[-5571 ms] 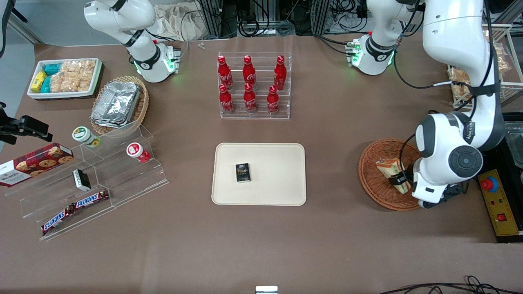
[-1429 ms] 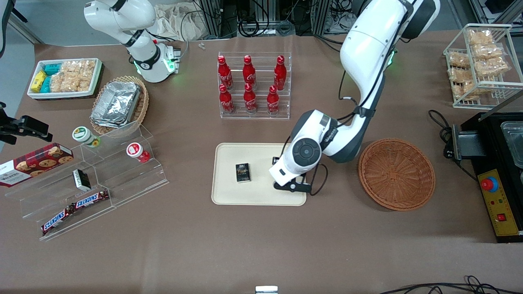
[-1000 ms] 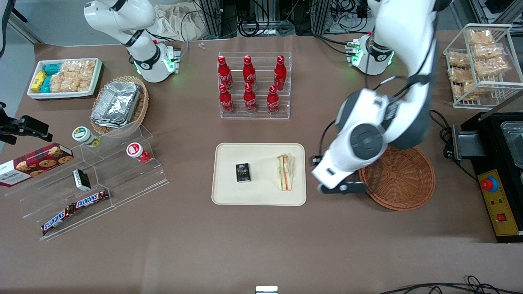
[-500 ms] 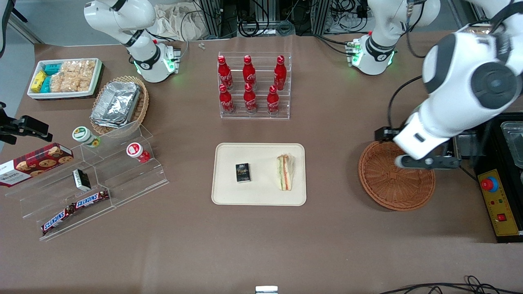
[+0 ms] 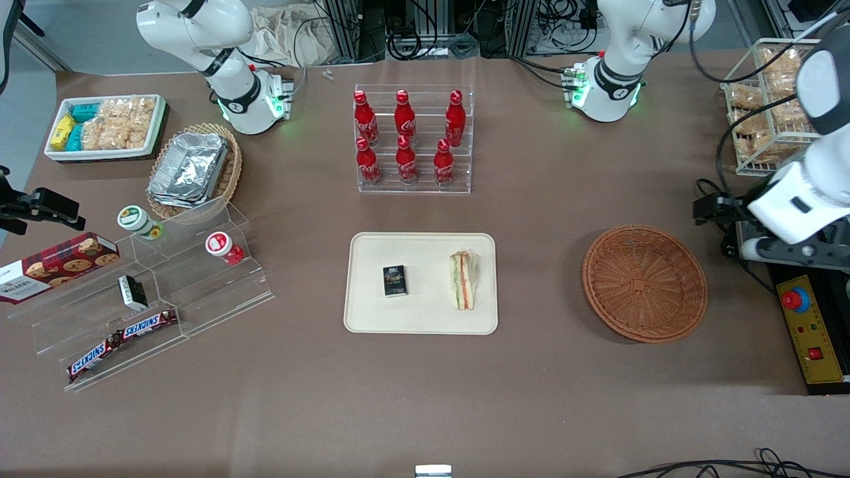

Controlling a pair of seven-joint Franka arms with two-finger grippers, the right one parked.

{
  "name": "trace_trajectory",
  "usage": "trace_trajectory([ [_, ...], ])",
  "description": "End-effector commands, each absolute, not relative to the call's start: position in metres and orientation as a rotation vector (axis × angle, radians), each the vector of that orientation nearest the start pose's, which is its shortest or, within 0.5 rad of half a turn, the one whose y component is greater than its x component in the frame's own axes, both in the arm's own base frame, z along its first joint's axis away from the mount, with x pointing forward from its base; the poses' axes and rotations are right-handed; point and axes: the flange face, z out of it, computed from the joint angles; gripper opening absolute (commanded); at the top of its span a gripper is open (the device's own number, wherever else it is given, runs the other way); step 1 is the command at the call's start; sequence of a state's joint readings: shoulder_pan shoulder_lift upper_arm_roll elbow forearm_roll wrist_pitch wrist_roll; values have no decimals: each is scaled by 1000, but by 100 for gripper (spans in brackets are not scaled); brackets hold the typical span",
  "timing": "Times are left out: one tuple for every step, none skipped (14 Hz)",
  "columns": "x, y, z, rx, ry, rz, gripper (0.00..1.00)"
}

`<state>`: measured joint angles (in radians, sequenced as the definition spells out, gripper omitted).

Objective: Place sandwich from basket to tray

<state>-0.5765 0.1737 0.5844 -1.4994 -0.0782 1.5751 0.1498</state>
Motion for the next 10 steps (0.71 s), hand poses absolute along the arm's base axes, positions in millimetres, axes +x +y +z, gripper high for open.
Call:
trace_trajectory([
  [593, -38, 583, -3117, 245, 123, 100],
  [591, -39, 585, -3129, 206, 132, 100],
  [589, -43, 588, -3134, 166, 133, 100],
  [587, -24, 589, -3139, 93, 136, 100],
  [588, -9, 586, -3166, 67, 175, 100],
  [586, -17, 590, -3178, 108, 183, 100],
  [583, -11, 597, -3172, 52, 169, 100],
  [579, -16, 602, -3157, 0, 158, 100],
  [578, -6, 603, -3160, -53, 163, 100],
  [573, -10, 607, -3165, -35, 173, 100],
])
